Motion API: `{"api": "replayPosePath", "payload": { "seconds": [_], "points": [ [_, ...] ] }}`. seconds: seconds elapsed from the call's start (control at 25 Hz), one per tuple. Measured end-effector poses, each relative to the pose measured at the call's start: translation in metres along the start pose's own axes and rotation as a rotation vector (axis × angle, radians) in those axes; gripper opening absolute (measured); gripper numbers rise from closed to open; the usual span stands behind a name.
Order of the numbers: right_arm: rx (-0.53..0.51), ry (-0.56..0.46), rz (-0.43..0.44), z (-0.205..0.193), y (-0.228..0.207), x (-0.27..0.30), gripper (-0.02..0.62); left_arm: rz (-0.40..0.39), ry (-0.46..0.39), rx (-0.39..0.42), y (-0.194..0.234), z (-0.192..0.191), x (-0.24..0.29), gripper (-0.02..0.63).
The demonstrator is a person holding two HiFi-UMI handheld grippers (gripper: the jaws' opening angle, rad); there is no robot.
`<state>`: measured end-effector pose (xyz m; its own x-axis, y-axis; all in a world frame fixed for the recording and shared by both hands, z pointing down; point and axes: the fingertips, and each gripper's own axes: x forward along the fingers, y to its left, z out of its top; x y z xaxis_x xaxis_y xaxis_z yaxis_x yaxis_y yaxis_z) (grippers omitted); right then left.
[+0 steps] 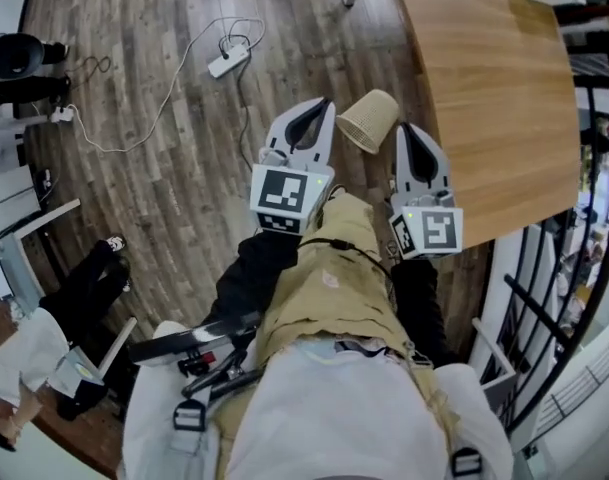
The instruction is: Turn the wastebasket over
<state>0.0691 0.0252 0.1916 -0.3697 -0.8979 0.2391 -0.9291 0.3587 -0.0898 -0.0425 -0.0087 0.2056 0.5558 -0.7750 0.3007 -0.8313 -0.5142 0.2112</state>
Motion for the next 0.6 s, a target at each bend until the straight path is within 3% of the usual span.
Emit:
{"api": "replayPosePath", "payload": {
  "seconds": [0.12,0.24,0.4,0.6],
  "points": [
    [0.049,0.087,0.012,-0.043,-0.003,0.025,0.023,-0.009,0.105,-0.034,0.008,-0.045,0.025,0.002],
    [0.090,0.224,0.020,-0.115,-0.016,0.045,0.023,-0.028,0.213,-0.064,0.007,-0.101,0.054,0.002],
    [0.074,0.421,0.040,-0.241,-0.048,0.066,0.023,-0.045,0.336,-0.102,0.011,-0.197,0.094,0.002],
    [0.025,0.702,0.068,-0.412,-0.093,0.058,0.025,-0.075,0.512,-0.168,0.004,-0.324,0.107,0.002]
  ]
}}
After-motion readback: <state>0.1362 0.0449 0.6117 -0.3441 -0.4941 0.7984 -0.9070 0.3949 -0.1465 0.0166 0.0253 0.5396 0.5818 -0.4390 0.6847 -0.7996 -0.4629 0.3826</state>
